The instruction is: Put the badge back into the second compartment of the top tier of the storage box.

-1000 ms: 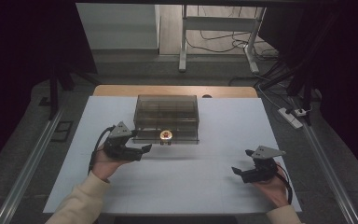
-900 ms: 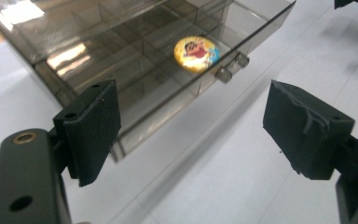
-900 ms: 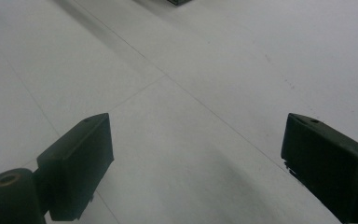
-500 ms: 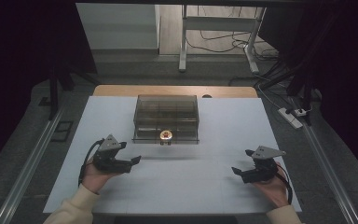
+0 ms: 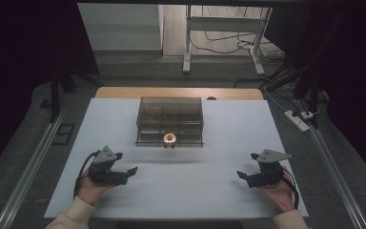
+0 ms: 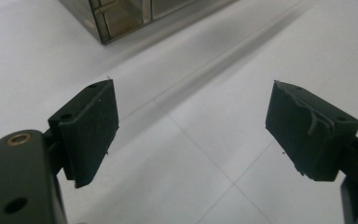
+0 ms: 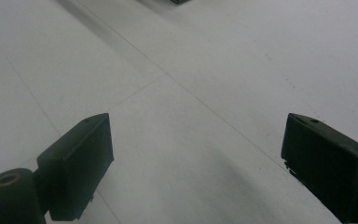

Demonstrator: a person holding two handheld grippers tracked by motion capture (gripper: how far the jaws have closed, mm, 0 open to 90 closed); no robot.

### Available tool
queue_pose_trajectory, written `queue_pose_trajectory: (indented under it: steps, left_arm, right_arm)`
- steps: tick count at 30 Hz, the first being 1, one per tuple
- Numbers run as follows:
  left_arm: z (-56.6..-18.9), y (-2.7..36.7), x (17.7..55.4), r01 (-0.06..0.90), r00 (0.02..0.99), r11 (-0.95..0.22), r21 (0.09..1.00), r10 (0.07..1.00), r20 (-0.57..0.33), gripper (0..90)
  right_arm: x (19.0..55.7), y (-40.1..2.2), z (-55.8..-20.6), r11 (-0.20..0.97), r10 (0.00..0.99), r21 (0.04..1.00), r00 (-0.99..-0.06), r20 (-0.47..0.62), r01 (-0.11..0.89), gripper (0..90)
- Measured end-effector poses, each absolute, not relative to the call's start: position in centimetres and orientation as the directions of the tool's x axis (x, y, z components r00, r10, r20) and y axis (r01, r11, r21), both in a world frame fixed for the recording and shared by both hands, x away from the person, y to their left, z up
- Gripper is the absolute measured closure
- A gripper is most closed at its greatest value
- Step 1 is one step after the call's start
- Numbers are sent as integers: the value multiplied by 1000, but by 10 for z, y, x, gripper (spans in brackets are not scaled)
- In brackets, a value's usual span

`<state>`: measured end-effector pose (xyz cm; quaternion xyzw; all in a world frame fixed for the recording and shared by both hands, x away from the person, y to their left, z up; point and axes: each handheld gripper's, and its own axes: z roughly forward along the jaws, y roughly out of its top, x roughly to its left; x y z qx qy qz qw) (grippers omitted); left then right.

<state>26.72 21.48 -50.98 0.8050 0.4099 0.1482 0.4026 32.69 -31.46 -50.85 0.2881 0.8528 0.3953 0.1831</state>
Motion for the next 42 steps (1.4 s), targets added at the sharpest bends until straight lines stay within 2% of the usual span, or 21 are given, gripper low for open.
queue_pose_trajectory:
  steps: [16,42]
  left_arm:
    - [-523,229,254,565,601,-330,756,793,-103,170]
    - [-523,227,258,563,605,-326,760,789,-110,167]
  right_arm:
    - [327,-315,-510,530,639,771,-764,-90,352,84]
    - [325,-315,-507,520,639,785,-763,-97,335,84]
